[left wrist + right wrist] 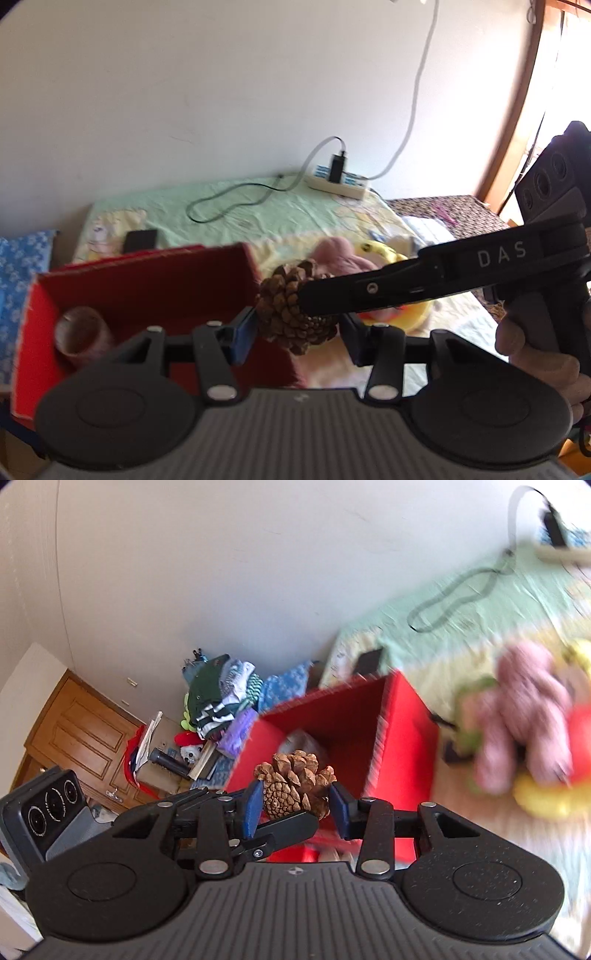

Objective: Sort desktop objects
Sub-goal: 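Carry the pine cone with the right tool over the red box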

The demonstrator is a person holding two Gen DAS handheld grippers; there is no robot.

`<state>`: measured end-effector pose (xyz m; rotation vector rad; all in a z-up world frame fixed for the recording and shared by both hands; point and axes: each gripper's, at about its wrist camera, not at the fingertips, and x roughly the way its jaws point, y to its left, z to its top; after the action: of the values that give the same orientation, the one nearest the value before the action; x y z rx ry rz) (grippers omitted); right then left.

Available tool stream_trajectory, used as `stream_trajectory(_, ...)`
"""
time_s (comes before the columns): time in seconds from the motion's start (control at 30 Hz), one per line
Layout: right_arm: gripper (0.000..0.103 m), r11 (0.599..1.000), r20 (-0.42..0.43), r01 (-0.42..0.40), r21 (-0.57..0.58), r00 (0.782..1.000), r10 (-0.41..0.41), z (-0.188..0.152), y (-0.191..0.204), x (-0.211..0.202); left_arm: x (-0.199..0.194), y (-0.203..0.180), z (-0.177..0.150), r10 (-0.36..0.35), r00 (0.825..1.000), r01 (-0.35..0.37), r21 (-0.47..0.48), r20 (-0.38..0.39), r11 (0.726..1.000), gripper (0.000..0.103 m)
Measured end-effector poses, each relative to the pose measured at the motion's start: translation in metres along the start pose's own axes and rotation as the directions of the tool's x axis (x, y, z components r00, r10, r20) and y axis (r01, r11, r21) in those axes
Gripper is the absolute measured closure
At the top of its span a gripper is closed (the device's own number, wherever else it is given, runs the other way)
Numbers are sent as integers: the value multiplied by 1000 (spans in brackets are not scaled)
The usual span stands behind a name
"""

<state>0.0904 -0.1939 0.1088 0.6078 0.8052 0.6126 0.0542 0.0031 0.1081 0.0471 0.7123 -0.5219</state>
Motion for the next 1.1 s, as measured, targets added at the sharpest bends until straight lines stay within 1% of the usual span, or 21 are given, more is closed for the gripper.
stream_trajectory(0.07, 60, 1000, -22, -3, -18, 1000, 3, 11, 9, 22, 0, 21, 4, 29, 1000, -29, -13, -2, 999, 55)
stream_trajectory(0.13, 60, 999, -55, -3, -32, 998, 2, 18, 15, 48, 3, 48, 5, 47, 999, -48, -38, -22, 998, 55)
stream_trajectory(0.27, 60, 1000, -141, 10, -25, 990, -13, 24, 21, 104, 20, 95, -5, 81, 991, -90, -82, -102, 993, 55)
stream_trajectory(0.33, 62, 1000, -205, 13, 5, 979, -12, 21, 18, 134, 27, 114, -14, 111, 984, -123, -82, -140, 989, 55)
stream_trajectory(0.4, 62, 999, -244, 25, 36, 970, -16, 14, 15, 158, 39, 127, -22, 133, 973, -150, -76, -188, 986, 55)
stream_trajectory(0.47, 62, 997, -277, 40, 69, 961, -19, 10, 8, 179, 53, 141, -30, 133, 964, -157, -86, -231, 984, 54)
stream_trajectory(0.53, 62, 989, -317, 56, 134, 948, -11, 7, -2, 196, 64, 155, -35, 128, 952, -164, -109, -279, 980, 54)
stream_trajectory(0.63, 63, 974, -368, 95, 204, 930, -13, 3, -10, 214, 74, 165, -41, 131, 935, -175, -106, -330, 979, 55)
stream_trajectory(0.73, 63, 972, -403, 143, 186, 913, -57, 3, -9, 227, 77, 168, -45, 141, 923, -181, -81, -358, 980, 55)
stream_trajectory(0.87, 62, 963, -456, 234, 131, 877, -152, 4, -8, 242, 77, 177, -50, 167, 905, -207, -64, -393, 976, 56)
stream_trajectory(0.93, 62, 958, -483, 262, 112, 857, -179, 3, -9, 253, 73, 184, -54, 145, 905, -195, -87, -399, 977, 56)
stream_trajectory(1.0, 62, 955, -520, 278, 108, 834, -184, 1, -10, 262, 70, 192, -57, 119, 908, -179, -115, -403, 977, 56)
stream_trajectory(1.1, 64, 958, -544, 258, 122, 825, -153, 2, -9, 271, 64, 198, -59, 85, 919, -152, -145, -386, 978, 57)
